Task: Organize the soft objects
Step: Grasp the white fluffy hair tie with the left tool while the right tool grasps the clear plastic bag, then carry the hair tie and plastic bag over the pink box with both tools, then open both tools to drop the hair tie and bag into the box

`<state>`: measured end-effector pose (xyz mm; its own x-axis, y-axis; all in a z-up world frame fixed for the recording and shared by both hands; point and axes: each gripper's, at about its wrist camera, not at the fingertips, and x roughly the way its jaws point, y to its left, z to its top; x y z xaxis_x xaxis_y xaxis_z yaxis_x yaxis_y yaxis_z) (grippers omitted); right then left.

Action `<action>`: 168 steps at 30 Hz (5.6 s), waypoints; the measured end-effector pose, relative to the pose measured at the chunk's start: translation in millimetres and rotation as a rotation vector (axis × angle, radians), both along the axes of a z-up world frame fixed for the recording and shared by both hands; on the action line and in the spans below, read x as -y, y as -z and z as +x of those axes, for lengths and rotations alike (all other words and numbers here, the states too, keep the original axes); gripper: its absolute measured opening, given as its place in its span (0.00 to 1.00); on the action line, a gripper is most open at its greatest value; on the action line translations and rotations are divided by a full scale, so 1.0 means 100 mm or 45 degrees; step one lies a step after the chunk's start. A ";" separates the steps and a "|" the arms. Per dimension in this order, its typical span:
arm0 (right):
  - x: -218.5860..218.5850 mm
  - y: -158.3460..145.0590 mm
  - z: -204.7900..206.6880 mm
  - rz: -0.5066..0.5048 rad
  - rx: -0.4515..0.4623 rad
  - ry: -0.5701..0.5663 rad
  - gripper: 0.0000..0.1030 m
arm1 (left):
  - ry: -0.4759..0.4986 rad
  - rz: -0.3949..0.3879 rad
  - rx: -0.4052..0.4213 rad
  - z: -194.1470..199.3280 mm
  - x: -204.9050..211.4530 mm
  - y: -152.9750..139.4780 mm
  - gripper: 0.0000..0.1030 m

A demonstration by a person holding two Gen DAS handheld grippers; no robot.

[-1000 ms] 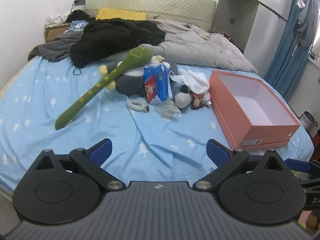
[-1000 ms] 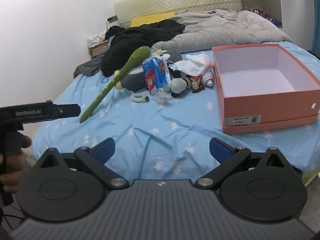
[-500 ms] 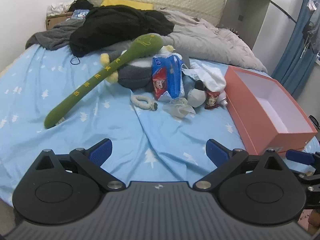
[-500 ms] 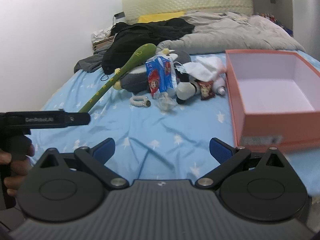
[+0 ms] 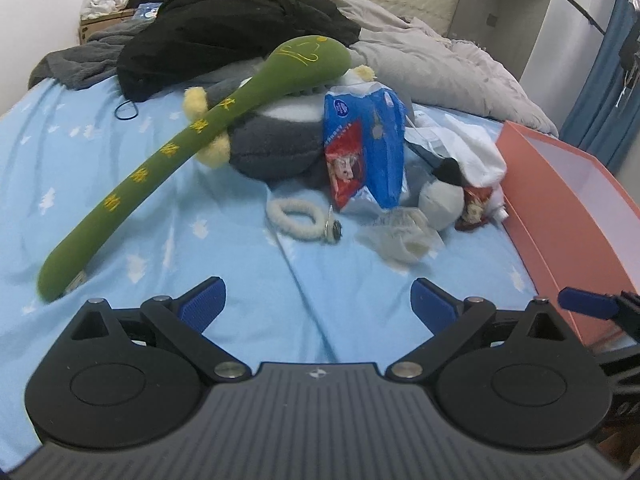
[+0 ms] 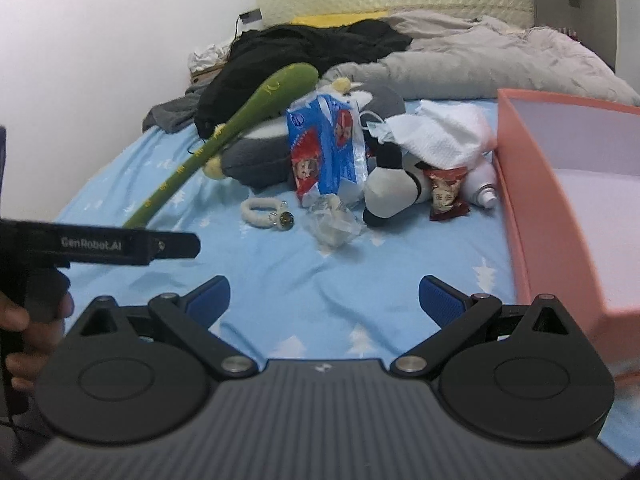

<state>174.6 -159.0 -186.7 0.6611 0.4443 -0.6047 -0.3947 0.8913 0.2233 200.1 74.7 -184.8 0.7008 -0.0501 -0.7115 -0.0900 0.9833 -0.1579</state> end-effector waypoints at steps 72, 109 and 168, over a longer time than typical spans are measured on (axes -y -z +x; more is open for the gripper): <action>-0.01 0.05 0.11 -0.034 -0.032 0.011 0.23 | 0.095 -0.090 0.017 -0.14 0.46 -0.02 0.17; 1.02 -1.36 -0.72 0.019 0.183 0.441 0.23 | 0.505 -0.223 0.174 -0.49 1.71 -1.50 0.17; 1.74 -0.89 -0.15 0.045 -0.046 0.614 0.36 | 0.557 -0.093 0.071 0.20 2.13 -1.12 0.47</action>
<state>159.9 -333.1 -97.7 0.7753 0.1131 -0.6214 0.0702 0.9623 0.2627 219.8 -138.0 -72.6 0.6399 -0.3989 -0.6568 0.3424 0.9132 -0.2209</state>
